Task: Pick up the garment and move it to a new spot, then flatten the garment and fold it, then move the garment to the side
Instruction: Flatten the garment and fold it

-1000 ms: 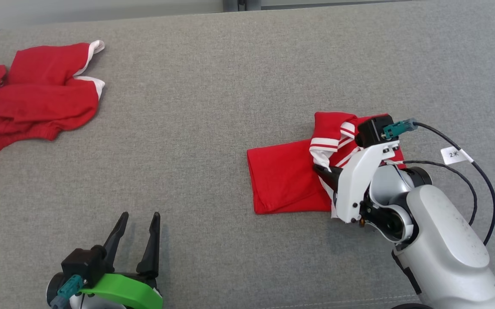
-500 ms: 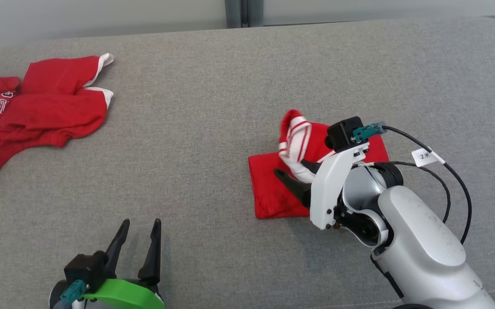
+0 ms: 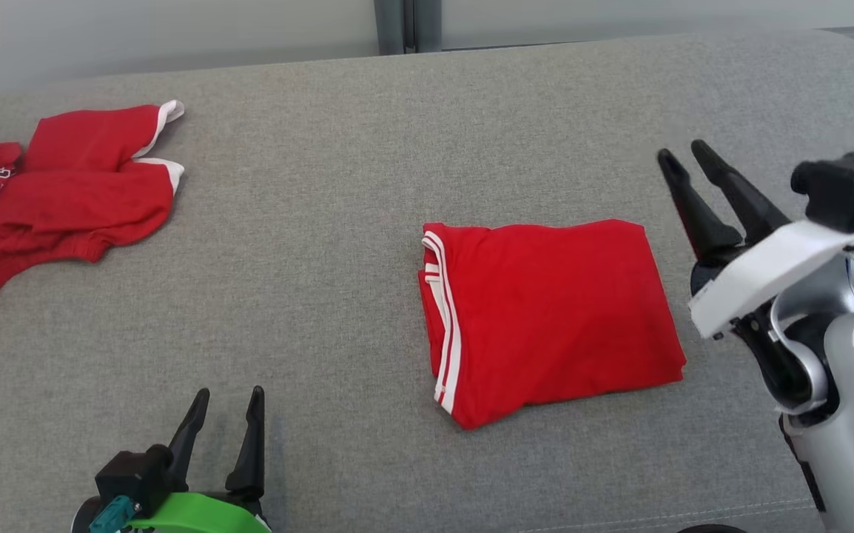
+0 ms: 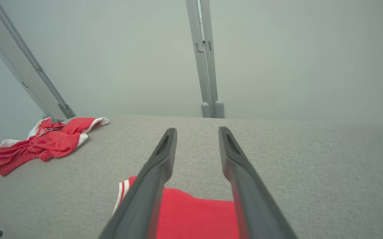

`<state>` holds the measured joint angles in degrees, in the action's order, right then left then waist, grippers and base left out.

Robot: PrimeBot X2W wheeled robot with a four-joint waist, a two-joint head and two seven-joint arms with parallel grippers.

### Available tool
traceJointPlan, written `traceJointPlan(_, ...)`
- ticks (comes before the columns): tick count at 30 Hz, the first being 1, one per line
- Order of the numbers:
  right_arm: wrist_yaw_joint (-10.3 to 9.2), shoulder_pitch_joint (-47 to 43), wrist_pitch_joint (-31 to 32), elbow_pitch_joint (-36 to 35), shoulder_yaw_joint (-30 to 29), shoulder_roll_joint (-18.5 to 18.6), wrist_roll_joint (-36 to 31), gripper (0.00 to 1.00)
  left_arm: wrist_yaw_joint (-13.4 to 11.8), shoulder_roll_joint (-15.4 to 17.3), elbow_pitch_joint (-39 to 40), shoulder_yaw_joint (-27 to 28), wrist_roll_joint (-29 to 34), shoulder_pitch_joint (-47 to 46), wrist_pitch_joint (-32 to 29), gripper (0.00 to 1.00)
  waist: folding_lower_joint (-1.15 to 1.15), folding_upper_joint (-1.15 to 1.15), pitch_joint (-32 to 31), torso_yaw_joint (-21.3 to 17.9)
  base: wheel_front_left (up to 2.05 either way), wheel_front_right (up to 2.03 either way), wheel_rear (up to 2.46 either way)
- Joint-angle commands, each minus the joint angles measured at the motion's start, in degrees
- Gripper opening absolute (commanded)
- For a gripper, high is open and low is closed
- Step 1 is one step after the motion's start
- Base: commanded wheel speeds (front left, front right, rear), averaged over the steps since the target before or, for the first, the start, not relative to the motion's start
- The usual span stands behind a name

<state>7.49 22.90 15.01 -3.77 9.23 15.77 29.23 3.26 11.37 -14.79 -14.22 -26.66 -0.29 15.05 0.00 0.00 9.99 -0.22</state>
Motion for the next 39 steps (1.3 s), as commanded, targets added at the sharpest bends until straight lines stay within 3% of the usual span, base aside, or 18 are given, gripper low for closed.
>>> traceJointPlan(1, 0.0, -2.25, -4.54, 2.68, 0.1, 0.0, -1.99, 0.0, -0.16, 0.48, 0.38, 0.22, -0.04, 0.05, 0.15, 1.0, 0.0, 0.0, 1.01, -0.15, 0.0, 0.0, 0.0)
traceJointPlan(7, 0.0, -3.08, -24.52, 19.23, 2.92, -0.51, -10.94, 0.0, -0.28, 0.86, 0.5, -0.08, 0.04, -1.17, -0.09, 1.0, 0.0, 0.0, 1.92, 0.16, 0.0, 0.0, 0.0)
traceJointPlan(10, -0.03, -1.44, -29.47, 26.67, 4.14, -2.0, -14.84, 0.0, -0.54, 0.75, 0.55, -0.19, 0.07, -1.48, -0.09, 1.0, 0.0, 0.0, 1.88, 0.65, 0.0, 0.0, 0.0)
traceJointPlan(12, -0.02, -0.84, -30.16, 28.85, 4.43, -3.45, -17.02, 0.0, -0.7, 0.63, 0.59, -0.29, 0.2, -1.64, -0.06, 1.0, 0.0, 0.0, 1.89, 1.08, 0.0, 0.0, 0.0)
traceJointPlan(16, -0.02, -3.22, -30.19, 26.0, 3.25, -6.14, -20.93, 0.0, -0.8, 0.33, 0.4, -0.3, 0.48, -1.96, 0.03, 1.0, 0.0, 0.0, 1.94, 1.93, 0.0, 0.0, 0.0)
traceJointPlan(21, -0.02, -5.51, -30.23, 27.2, 5.87, -8.99, -23.69, 0.0, -0.68, -0.53, -0.45, -0.33, 0.95, -2.39, 0.09, 1.0, 0.0, 0.0, 1.97, 2.89, 0.0, 0.0, 0.0)
traceJointPlan(39, -0.02, -6.43, -30.24, 36.48, 20.08, -12.29, -25.62, 0.0, 1.09, -2.34, -2.54, 1.86, 2.91, -2.32, 0.13, 1.0, 0.0, 0.0, 1.81, 5.45, 0.0, 0.0, 0.0)
